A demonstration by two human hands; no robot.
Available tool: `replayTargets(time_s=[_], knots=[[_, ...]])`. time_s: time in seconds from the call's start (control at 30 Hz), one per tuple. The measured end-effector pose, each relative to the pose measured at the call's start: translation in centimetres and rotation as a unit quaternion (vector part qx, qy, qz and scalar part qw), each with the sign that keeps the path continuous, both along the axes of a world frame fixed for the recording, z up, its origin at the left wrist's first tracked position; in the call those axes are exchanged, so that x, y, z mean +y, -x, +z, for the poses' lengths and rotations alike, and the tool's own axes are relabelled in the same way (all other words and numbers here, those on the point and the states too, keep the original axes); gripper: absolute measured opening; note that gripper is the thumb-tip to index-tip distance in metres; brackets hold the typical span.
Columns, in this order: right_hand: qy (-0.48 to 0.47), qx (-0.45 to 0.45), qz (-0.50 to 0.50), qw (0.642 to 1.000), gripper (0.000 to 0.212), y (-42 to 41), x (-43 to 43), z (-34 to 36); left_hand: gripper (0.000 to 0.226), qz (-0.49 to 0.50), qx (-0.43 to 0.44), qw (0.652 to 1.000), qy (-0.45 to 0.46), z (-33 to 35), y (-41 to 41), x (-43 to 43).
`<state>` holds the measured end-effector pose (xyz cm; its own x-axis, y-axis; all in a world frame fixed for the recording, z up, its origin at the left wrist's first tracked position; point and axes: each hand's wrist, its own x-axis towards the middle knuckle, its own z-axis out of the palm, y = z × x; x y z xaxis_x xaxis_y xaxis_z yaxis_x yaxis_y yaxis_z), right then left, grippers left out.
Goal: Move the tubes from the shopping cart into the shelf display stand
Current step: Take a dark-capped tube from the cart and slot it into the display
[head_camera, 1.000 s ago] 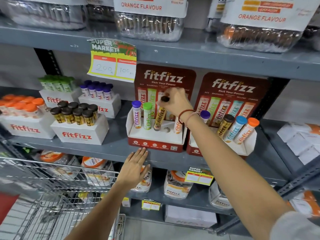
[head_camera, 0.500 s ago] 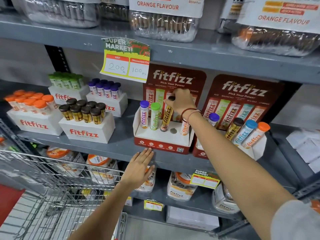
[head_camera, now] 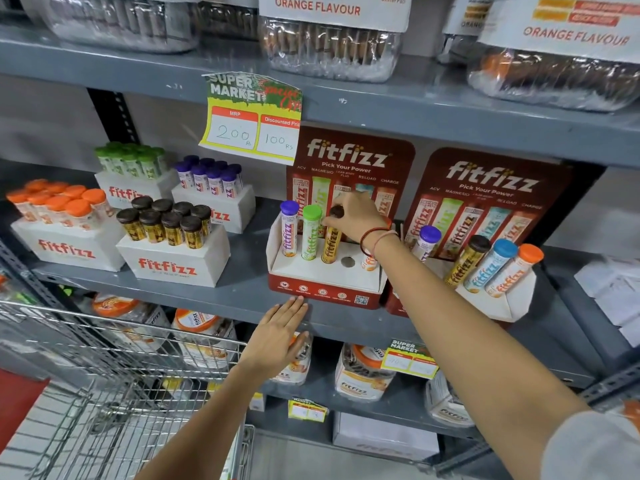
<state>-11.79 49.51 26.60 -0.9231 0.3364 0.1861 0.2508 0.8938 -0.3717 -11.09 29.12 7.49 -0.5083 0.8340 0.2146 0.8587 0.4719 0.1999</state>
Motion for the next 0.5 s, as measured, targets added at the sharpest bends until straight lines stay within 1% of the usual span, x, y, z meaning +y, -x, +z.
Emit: replayTargets(time_s=[0.23,0.4,0.5], knots=[[-0.002,-0.003,-0.007,1.0,0.027,0.17,-0.25,-0.3,0.057,-0.002,-0.005,1.0,0.003,0.33,-0.19,-0.06],[-0.017,-0.019,-0.022,0.999,0.032,-0.13,-0.33,-0.31,0.07,-0.004,-0.017,1.0,0.003,0.54,-0.17,-0.1],[-0.01,-0.024,-0.031,0.999,0.032,-0.67,-0.28,-0.36,0.077,0.008,-0.022,1.0,-0.016,0.63,-0.01,-0.45]])
